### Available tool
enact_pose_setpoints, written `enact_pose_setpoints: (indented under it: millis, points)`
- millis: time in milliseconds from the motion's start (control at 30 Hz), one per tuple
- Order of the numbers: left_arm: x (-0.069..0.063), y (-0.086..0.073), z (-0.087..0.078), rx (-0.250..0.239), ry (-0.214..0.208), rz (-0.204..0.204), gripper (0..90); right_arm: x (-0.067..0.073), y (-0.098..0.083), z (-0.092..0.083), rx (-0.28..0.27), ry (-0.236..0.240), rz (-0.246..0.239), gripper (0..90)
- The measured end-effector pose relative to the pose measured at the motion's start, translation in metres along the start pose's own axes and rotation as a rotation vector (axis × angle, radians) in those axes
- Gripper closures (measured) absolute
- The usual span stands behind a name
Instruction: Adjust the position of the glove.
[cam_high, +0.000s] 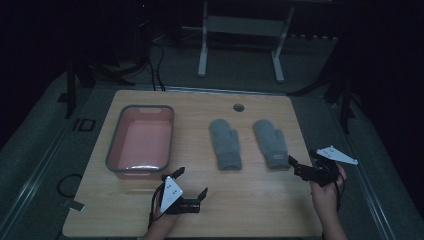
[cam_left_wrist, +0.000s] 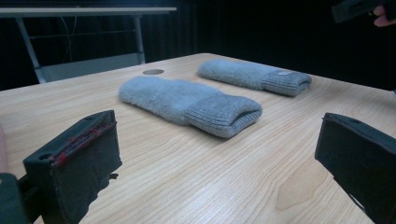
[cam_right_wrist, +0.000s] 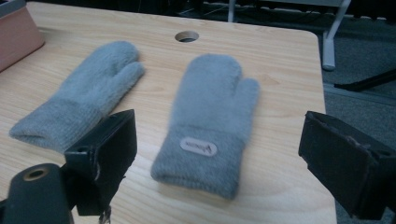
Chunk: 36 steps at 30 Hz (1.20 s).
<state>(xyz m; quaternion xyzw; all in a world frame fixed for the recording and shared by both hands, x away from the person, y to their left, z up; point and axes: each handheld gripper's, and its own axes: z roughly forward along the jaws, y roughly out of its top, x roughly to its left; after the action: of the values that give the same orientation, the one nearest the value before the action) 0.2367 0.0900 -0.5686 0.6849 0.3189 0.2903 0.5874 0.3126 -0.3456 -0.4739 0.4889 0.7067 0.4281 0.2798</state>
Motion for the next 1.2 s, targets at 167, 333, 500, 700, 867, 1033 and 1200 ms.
enact_pose_setpoints:
  millis: [167,333,500,700,867,1033,1200]
  points:
    - [0.000,0.000,0.000,-0.001,-0.003,-0.001,0.2,0.014,0.016,0.011,0.044,0.024,-0.031,10.1]
    - [0.000,0.000,0.000,-0.001,-0.006,-0.006,0.2,0.035,0.030,0.027,0.058,0.046,-0.060,10.2]
    - [0.000,0.000,0.000,-0.001,-0.007,-0.006,0.2,0.051,0.041,0.041,0.068,0.071,-0.074,10.2]
    - [0.001,0.000,0.000,0.000,-0.011,-0.009,0.2,0.067,0.052,0.053,0.070,0.113,-0.088,10.1]
    - [0.001,0.000,0.000,0.000,-0.015,-0.012,0.2,0.089,0.062,0.072,0.079,0.148,-0.118,10.2]
    - [0.000,0.000,0.000,-0.001,-0.017,-0.007,0.2,0.103,0.065,0.088,0.099,0.179,-0.127,10.1]
    - [0.000,0.000,0.000,-0.001,-0.021,-0.008,0.1,0.121,0.068,0.108,0.124,0.194,-0.142,10.1]
